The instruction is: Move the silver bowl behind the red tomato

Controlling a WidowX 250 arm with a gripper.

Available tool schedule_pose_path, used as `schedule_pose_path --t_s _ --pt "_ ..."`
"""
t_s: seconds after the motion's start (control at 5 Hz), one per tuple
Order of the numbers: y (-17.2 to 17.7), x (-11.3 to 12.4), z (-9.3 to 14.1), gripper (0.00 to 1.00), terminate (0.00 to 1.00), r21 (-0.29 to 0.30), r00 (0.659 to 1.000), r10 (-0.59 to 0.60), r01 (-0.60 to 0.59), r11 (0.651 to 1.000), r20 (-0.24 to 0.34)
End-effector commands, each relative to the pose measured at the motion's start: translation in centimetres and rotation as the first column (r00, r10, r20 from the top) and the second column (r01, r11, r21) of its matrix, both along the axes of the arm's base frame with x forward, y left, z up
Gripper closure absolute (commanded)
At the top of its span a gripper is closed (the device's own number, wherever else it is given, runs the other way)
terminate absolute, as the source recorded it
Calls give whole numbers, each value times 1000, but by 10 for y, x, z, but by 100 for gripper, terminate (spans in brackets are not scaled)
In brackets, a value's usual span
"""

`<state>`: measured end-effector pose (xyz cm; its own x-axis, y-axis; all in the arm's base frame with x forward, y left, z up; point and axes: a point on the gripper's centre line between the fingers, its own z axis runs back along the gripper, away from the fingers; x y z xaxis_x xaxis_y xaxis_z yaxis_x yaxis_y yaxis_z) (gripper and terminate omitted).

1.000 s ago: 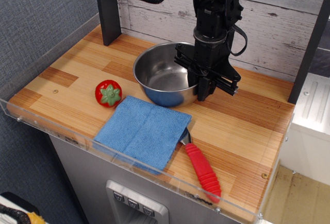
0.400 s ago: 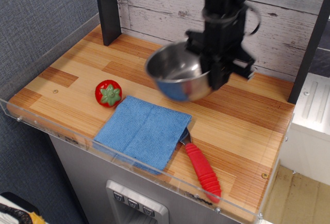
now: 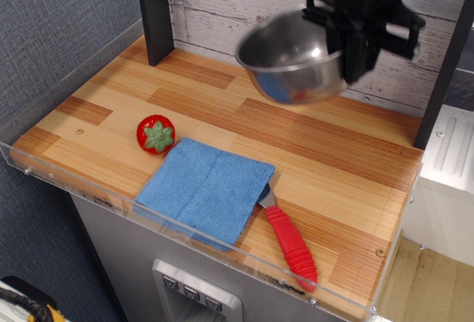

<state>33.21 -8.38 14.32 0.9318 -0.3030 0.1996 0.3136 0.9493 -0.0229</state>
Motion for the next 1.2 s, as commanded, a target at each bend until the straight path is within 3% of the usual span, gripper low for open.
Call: schedule_pose_path --t_s 0.0,0.4,1.0 --pt "78 -19 47 100 0 32 971 218 -221 975 95" --pt "131 -15 35 100 0 65 941 329 -334 940 80" --pt "147 -7 -15 100 0 132 928 371 -367 921 -12"
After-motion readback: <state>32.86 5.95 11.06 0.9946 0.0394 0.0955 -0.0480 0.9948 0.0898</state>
